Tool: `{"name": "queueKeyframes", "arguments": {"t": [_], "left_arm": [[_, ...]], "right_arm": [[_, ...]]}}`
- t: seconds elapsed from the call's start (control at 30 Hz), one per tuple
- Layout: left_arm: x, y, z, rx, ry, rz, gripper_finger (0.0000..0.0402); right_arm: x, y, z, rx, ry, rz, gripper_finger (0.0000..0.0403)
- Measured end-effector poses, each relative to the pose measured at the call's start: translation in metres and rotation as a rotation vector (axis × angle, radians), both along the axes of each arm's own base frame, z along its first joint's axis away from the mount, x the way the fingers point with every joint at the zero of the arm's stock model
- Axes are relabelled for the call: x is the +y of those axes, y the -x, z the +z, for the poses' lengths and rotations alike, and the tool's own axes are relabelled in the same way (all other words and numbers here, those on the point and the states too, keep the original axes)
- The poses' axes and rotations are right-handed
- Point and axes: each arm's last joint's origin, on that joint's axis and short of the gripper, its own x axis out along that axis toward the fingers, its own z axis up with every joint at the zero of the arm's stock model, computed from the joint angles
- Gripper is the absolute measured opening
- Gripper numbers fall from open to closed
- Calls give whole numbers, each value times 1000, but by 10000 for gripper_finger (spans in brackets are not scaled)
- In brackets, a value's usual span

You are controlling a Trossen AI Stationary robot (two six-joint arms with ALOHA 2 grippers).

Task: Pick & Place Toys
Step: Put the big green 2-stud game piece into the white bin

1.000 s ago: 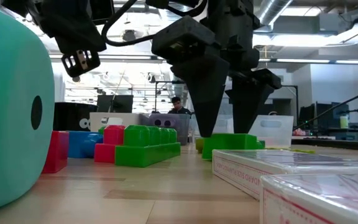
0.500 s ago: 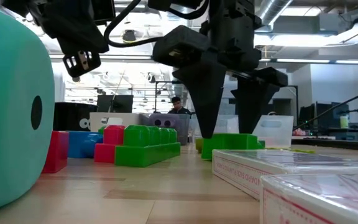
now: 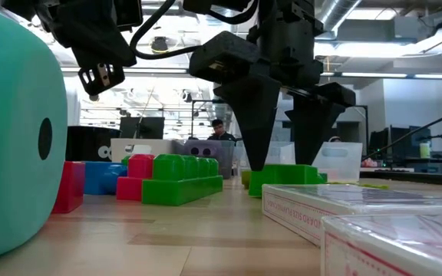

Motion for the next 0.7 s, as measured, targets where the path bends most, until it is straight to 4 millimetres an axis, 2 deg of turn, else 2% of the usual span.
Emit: {"name": "queueKeyframes", "arguments": {"t": [0.43,0.7], "left_arm": [[1,0,0,-2,-11,18,0],[1,0,0,0,-12,18,0]], "right_arm": [[-5,1,0,28,5,-13,290],[-11,6,-15,66,-42,-33,290]]}}
